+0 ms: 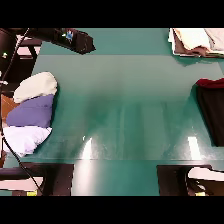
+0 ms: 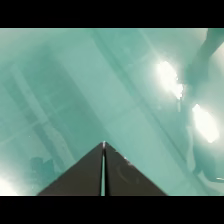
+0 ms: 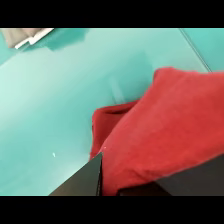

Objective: Fold the shirts.

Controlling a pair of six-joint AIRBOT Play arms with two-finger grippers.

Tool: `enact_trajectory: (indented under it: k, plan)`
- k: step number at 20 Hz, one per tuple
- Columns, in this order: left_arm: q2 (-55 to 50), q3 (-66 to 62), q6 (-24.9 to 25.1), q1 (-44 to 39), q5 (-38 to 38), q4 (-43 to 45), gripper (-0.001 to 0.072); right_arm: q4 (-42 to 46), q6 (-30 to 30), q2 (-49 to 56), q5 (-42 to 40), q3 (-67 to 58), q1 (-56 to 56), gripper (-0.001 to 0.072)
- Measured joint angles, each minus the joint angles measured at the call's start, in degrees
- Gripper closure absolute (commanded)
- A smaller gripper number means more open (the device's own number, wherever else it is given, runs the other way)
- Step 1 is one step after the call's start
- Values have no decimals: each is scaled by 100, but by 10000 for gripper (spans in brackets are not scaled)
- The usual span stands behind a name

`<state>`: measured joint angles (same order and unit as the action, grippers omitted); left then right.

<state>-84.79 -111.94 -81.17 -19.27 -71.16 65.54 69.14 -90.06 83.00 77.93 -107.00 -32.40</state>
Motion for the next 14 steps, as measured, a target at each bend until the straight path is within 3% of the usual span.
enact_trajectory:
  k: [6, 7, 9, 11, 12, 14]
  plan:
    - [0, 0, 4, 0, 2, 0, 684, 426, -68, -354, 1045, 352, -380, 685]
    - [0, -2, 7, 0, 2, 0, 684, 481, -76, -448, 1128, 557, -463, 632]
    - [0, 0, 26, 0, 2, 2, 684, 535, -90, -678, 1237, 1073, -658, 459]
    - [0, 0, 44, 0, 2, 2, 683, 632, -90, -946, 1296, 1628, -896, 249]
    - [0, 0, 46, 0, 0, 2, 683, 734, -90, -1091, 1327, 1910, -1029, 194]
    - [0, 0, 50, 0, 2, 2, 683, 911, -90, -1370, 1338, 2409, -1307, 188]
